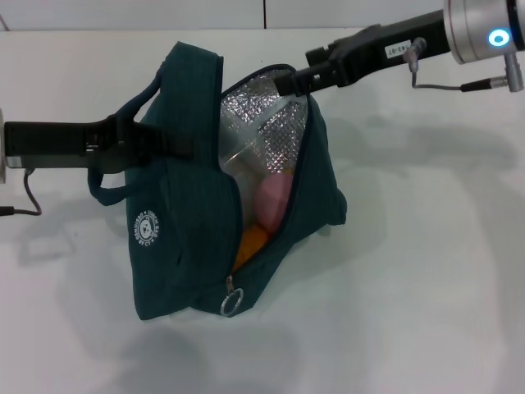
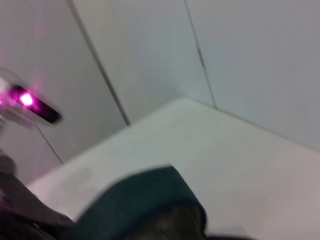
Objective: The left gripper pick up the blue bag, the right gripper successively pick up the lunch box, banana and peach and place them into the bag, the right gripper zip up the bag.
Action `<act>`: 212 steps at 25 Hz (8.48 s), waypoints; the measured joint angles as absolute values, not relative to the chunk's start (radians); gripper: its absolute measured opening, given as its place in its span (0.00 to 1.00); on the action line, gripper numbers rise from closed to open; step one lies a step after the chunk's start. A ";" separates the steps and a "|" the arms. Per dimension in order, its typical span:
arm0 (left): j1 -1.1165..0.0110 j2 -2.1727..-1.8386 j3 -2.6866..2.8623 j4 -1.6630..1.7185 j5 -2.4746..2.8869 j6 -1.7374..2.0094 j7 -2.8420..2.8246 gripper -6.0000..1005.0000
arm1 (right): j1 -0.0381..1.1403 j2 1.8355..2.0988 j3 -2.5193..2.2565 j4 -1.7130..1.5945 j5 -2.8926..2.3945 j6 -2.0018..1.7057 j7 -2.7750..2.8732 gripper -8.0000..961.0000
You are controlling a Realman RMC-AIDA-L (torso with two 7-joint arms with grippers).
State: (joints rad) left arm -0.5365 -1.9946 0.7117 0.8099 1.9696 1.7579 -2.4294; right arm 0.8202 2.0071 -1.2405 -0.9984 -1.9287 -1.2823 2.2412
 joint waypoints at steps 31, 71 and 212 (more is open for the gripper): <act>-0.535 -1.996 0.712 0.810 1.970 1.756 -2.413 0.05 | 0.848 2.011 -1.261 -1.021 -2.103 -1.358 2.343 0.64; -0.679 -2.077 0.720 0.606 1.928 1.703 -2.296 0.05 | 0.611 2.014 -1.080 -1.385 -2.034 -1.515 2.260 0.03; -0.566 -2.020 0.710 0.559 1.864 1.640 -2.335 0.06 | 0.455 2.026 -1.299 -0.568 -1.659 -1.598 1.310 0.72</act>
